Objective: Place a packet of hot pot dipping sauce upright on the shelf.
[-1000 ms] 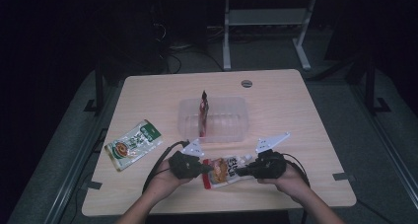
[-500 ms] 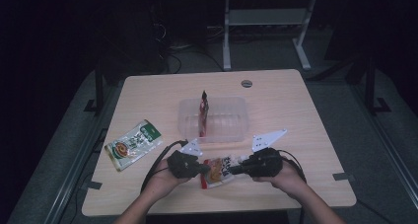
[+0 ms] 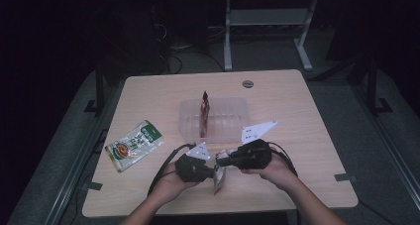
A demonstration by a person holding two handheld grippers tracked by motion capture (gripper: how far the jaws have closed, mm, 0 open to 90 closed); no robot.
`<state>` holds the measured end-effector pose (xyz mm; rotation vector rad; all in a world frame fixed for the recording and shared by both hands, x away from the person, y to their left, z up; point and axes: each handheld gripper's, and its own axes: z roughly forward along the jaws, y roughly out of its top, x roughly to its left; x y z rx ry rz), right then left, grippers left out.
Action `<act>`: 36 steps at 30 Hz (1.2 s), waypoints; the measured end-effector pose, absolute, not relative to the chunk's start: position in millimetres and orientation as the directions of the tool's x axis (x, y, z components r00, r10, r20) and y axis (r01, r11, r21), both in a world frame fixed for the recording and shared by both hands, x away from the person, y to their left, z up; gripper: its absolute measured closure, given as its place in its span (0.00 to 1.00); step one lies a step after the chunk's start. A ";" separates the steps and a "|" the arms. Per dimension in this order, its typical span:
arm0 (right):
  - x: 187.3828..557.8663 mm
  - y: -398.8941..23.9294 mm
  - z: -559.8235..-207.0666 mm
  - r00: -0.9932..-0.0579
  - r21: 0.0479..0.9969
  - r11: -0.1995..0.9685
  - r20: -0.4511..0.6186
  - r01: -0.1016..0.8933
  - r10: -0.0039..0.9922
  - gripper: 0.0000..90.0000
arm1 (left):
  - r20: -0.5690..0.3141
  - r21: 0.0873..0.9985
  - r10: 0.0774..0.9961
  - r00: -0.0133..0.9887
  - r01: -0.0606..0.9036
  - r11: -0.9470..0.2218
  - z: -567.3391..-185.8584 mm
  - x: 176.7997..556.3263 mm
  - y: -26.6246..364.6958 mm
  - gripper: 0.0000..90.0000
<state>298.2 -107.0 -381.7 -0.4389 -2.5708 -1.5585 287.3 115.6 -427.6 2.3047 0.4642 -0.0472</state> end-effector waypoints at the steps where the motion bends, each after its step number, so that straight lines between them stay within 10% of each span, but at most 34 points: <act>1: 297.7 -107.0 -381.1 -0.953 0.850 0.435 0.236 0.297 0.189 0.99 | -0.170 0.689 0.316 0.933 0.342 -0.639 -427.4 287.5 115.8 0.99; 14: 296.4 -120.5 -377.0 -0.950 0.855 0.423 0.230 0.301 0.211 0.99 | -0.173 0.711 0.370 0.913 0.376 -0.594 -417.7 293.3 141.0 0.91; 27: 297.9 -131.3 -366.7 -0.947 0.861 0.411 0.215 0.300 0.240 0.99 | -0.193 0.709 0.409 0.892 0.415 -0.571 -411.9 282.5 180.0 0.53; 36: 301.5 -138.5 -353.7 -0.947 0.871 0.398 0.197 0.288 0.256 0.99 | -0.195 0.677 0.443 0.875 0.447 -0.585 -422.2 272.2 197.9 0.46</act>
